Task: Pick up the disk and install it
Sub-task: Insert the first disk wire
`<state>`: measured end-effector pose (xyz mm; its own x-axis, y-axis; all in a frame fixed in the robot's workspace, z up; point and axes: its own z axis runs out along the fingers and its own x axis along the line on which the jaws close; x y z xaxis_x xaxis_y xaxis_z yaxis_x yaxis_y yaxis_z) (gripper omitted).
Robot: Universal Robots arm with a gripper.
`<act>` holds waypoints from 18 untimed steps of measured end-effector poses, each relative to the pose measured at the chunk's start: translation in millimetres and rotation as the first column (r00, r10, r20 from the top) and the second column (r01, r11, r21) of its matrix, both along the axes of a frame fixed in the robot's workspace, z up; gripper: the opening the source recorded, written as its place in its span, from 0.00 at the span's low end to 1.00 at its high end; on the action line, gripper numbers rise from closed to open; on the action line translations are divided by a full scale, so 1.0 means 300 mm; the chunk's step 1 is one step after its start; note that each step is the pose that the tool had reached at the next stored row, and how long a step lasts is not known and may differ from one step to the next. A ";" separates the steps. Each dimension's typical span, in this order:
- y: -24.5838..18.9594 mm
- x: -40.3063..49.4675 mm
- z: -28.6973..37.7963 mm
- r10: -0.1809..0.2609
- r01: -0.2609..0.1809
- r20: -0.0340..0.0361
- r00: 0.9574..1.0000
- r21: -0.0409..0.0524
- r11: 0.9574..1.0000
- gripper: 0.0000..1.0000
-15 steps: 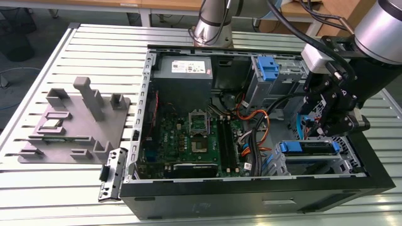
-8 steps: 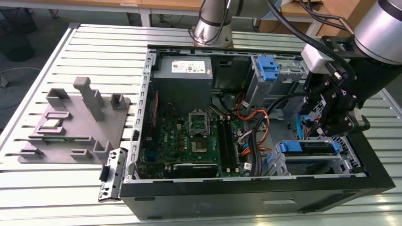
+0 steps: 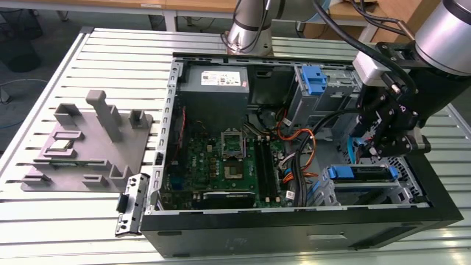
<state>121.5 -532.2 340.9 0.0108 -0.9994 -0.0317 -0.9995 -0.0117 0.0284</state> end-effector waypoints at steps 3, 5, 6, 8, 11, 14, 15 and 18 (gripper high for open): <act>0.000 0.000 0.000 0.000 0.000 0.000 1.000 0.000 1.000 0.42; 0.000 0.000 0.000 0.000 0.000 0.000 1.000 0.000 1.000 0.30; 0.000 0.000 0.000 0.000 0.000 0.000 1.000 0.000 1.000 0.30; 0.000 0.000 0.000 0.000 0.000 0.000 1.000 0.000 1.000 0.24; 0.000 0.000 0.000 0.000 0.000 0.000 1.000 0.000 1.000 0.24; 0.000 0.000 0.000 0.000 0.000 0.000 1.000 0.000 1.000 0.16; 0.000 0.000 0.000 0.000 0.000 0.000 1.000 0.000 1.000 0.16; 0.000 0.000 0.000 0.000 0.000 0.000 1.000 0.000 1.000 0.16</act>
<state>121.5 -532.1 340.8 0.0108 -0.9994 -0.0317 -0.9995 -0.0117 0.0284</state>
